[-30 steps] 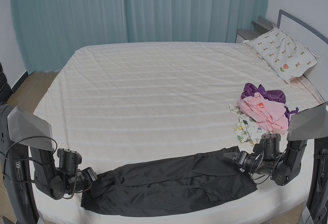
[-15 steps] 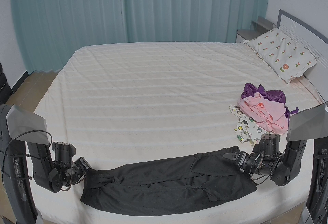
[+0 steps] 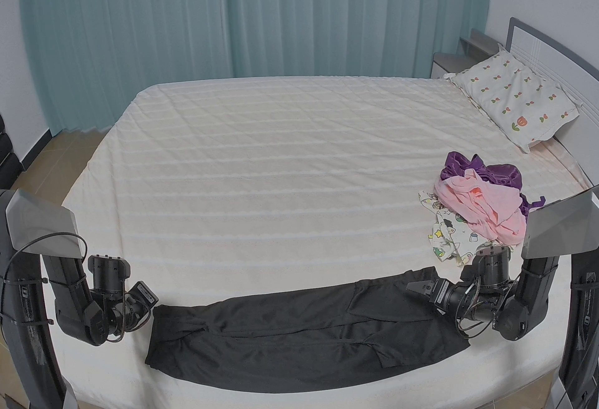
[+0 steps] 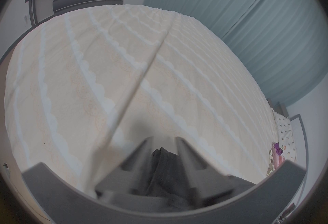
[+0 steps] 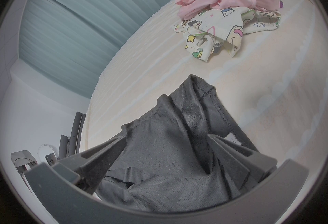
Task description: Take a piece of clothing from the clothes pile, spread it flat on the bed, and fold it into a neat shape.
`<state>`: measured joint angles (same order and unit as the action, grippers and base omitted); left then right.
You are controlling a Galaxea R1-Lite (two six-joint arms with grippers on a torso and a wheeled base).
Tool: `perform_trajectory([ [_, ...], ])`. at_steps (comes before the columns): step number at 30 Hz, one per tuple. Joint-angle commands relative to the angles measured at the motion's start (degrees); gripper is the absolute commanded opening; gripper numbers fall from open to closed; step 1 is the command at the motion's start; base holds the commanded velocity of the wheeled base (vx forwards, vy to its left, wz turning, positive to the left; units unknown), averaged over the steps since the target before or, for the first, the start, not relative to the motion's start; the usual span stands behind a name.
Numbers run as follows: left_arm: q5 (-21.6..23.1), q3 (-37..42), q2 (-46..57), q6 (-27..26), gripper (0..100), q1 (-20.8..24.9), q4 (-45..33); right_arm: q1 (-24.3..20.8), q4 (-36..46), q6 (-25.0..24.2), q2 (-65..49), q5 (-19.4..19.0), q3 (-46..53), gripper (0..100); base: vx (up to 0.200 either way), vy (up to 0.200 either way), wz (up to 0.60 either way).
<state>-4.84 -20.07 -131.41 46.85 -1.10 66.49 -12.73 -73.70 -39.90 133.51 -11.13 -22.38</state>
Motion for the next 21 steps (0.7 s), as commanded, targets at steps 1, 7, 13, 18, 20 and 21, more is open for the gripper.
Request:
perform_trajectory([
  [1,0.18,-0.32,0.19,0.09,100,-0.22,-0.04,-0.02,-0.04,0.0,0.08,-0.03,-0.03,100,0.0,0.0,0.0],
  [7,3.08,4.07,3.62,0.44,100,0.83,0.05,-0.02,-0.04,-0.09,0.08,-0.03,0.06,100,0.0,0.0,0.0],
  [13,4.31,9.17,10.65,2.63,100,7.69,-1.27,-0.02,-0.04,-0.27,0.08,-0.03,0.06,100,0.0,0.0,0.0],
  [18,-0.87,5.56,17.6,3.6,100,10.06,-11.56,-0.02,-0.91,-0.44,-0.09,0.06,0.15,100,0.0,0.0,0.0],
  [20,-1.58,4.07,19.79,3.69,100,10.06,-15.51,-0.11,-1.18,-0.44,-0.01,0.06,0.23,100,0.0,0.0,0.0],
  [21,-1.66,2.4,23.31,4.3,100,10.15,-22.81,-0.11,-1.44,-0.35,-0.01,0.06,0.41,100,0.0,0.0,0.0],
])
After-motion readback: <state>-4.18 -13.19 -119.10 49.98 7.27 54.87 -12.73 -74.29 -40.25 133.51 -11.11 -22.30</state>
